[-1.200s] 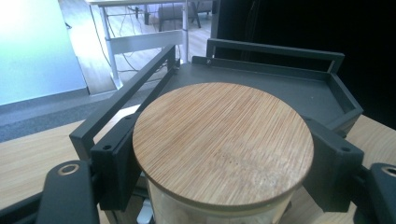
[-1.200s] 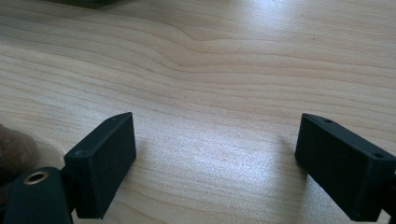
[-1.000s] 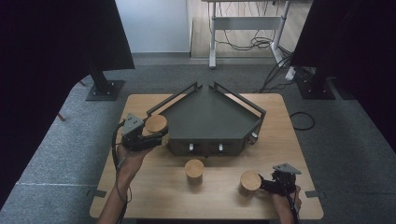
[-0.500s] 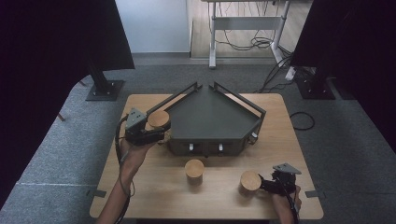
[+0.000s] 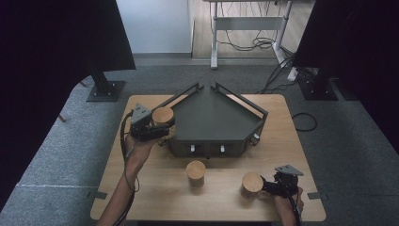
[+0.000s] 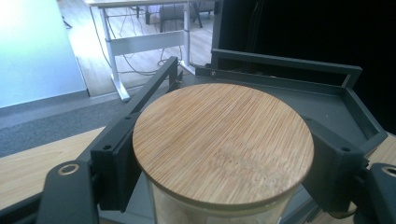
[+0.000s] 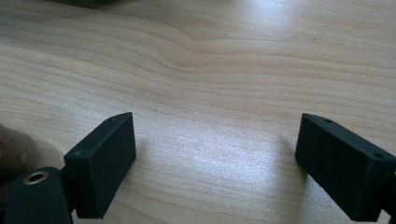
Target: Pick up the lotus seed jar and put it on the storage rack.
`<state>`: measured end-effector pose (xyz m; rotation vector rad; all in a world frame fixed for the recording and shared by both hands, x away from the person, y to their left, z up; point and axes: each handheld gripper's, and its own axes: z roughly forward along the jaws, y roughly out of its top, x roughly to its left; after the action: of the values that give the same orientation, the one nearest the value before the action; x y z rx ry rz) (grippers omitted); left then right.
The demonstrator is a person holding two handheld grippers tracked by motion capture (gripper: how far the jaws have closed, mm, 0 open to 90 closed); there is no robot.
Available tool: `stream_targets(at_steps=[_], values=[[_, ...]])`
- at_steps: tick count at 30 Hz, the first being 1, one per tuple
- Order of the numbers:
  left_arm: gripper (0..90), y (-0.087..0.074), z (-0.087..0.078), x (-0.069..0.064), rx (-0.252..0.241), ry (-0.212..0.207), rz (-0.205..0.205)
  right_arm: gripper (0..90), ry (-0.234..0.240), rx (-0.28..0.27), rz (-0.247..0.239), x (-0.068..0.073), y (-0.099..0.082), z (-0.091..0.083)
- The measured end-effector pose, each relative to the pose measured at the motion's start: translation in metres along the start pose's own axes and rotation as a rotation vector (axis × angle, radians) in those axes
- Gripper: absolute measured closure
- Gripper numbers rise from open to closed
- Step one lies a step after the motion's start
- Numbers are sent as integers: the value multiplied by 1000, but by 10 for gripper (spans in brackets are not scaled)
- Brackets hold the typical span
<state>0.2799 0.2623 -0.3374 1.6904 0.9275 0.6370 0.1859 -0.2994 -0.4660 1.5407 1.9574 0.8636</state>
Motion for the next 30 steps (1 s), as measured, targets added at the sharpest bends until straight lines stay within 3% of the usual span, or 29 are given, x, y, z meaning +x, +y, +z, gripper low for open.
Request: stream_targets(at_steps=[30], values=[[238,9,38,0,13,18,36,117,2,1,-2,-1,0,0]])
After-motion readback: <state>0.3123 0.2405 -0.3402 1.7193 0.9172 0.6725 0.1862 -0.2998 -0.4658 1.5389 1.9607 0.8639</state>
